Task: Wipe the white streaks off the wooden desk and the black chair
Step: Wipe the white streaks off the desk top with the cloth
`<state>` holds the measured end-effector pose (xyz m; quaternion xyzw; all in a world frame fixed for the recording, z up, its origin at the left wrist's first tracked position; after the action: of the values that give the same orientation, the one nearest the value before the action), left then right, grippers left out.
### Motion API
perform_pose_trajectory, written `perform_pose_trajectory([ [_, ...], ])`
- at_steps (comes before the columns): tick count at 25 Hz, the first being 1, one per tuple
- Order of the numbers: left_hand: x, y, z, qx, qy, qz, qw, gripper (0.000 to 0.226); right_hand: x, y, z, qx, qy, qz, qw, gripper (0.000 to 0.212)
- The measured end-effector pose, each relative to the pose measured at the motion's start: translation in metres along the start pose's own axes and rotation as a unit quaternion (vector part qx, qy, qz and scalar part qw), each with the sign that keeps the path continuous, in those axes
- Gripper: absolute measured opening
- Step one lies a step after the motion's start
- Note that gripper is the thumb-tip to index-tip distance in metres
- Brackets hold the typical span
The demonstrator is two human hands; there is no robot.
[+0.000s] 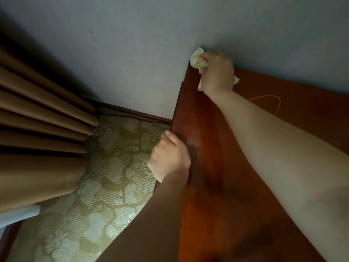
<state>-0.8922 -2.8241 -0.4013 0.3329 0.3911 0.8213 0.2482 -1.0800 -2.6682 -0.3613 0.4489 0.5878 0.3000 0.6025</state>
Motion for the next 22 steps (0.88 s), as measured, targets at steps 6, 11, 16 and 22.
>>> perform_pose_trajectory([
  [6, -0.003, 0.0, 0.0, -0.003, 0.007, -0.005, 1.0, 0.05, -0.026, -0.009, 0.051, -0.077, 0.192, -0.055, 0.977, 0.042],
  [11, 0.0, 0.003, 0.001, -0.004, 0.01, 0.0, 1.0, 0.05, -0.018, 0.012, 0.124, -0.168, 0.235, -0.083, 0.954, 0.039],
  [16, 0.0, 0.004, 0.003, -0.003, 0.015, 0.0, 1.0, 0.051, 0.016, 0.037, 0.175, -0.164, 0.138, -0.106, 0.971, 0.041],
  [22, 0.0, 0.004, 0.003, 0.004, 0.011, -0.003, 1.0, 0.052, 0.031, 0.04, 0.131, -0.156, 0.119, -0.099, 0.976, 0.041],
])
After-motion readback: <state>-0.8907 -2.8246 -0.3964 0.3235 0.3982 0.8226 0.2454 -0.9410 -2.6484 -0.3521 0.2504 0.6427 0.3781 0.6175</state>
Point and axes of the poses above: each hand's wrist, its own z-axis away from the middle knuckle, its own y-axis out of the back of the hand, x = y × z, the point moved 8 cm from there along -z, towards the middle knuckle, and after that the axes turned 7 degrees about -z, right-handed, at the moved point
